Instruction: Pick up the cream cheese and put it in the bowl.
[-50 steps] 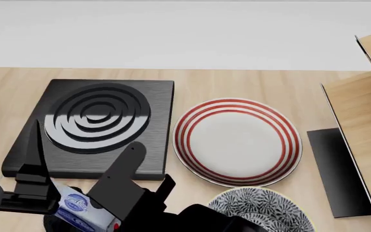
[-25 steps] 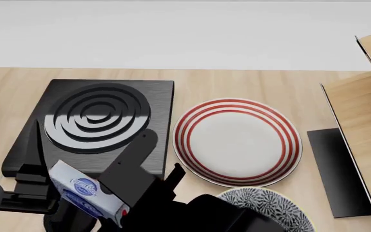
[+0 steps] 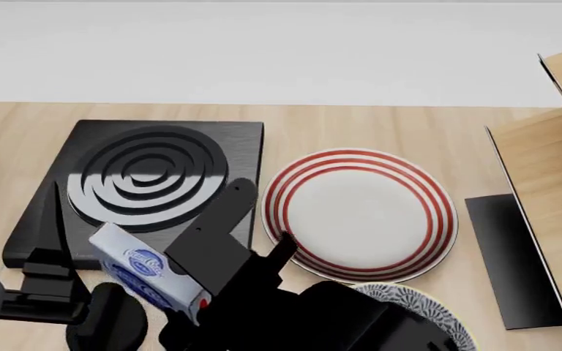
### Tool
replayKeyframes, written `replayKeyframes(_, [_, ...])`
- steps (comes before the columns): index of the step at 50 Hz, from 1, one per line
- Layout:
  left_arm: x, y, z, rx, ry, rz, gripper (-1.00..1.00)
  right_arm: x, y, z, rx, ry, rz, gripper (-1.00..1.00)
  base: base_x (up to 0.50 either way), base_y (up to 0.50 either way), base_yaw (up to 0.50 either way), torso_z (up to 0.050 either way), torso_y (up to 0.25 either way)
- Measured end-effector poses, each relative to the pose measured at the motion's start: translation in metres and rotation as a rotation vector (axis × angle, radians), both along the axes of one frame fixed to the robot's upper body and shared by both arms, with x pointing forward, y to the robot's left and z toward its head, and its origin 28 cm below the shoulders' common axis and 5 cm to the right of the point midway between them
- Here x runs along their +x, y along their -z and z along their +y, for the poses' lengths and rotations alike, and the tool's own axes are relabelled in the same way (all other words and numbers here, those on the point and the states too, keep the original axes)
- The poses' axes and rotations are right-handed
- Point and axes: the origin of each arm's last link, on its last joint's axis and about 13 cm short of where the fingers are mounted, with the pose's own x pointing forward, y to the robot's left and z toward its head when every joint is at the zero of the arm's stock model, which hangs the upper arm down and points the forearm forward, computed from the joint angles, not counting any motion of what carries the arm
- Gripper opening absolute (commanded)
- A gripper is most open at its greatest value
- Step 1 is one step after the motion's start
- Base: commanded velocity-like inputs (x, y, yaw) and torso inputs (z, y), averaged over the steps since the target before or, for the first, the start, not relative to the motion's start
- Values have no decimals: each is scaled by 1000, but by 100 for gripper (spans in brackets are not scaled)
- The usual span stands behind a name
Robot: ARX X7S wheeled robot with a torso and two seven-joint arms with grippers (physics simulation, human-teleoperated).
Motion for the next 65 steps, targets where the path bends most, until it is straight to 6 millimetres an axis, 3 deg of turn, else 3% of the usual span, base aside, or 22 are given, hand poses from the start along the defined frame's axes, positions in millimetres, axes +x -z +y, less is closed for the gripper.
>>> replayKeyframes(65, [-1, -1, 2, -14, -10, -2, 100, -2, -25, -30, -20, 134, -37, -100, 0, 0, 0, 0, 0])
